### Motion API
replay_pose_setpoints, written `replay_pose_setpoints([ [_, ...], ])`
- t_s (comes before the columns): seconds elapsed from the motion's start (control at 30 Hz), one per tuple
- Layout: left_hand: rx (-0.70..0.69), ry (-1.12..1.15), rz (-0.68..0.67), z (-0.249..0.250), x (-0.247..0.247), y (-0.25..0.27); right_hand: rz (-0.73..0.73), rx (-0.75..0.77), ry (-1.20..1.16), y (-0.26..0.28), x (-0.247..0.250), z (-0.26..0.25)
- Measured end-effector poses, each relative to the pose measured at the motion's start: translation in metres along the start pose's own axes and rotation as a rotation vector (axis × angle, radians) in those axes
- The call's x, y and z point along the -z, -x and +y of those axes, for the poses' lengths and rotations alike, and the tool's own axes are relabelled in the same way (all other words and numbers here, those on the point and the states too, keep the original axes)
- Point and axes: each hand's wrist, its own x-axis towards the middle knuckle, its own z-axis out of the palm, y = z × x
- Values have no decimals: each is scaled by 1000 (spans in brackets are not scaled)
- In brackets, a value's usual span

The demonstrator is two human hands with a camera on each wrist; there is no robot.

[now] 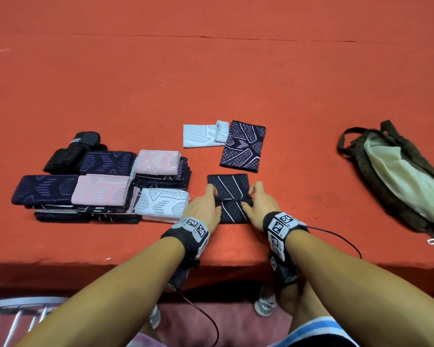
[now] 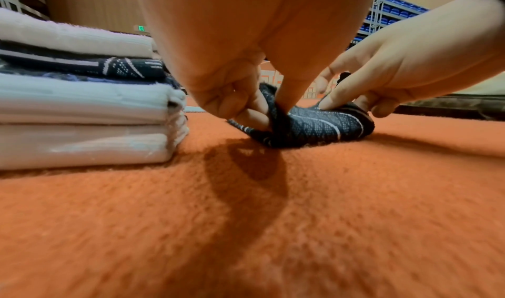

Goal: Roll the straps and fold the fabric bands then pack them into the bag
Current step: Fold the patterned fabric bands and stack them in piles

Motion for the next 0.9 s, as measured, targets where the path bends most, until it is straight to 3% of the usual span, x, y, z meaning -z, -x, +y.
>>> replay_pose_setpoints([
  [0.33,14,1,20,-3,-2,-5,-135,45,117,-2,2,4],
  [0.47,-39,-16,70,-2,-2,-7,-93,79,215,-2,5,2],
  [0.63,-212,-251,-17,4,-1,-10,-109,216,392,-7,10,-6],
  [0.9,-202,-228,-208,-2,6,-9,-201,260,502,-4,22,-14],
])
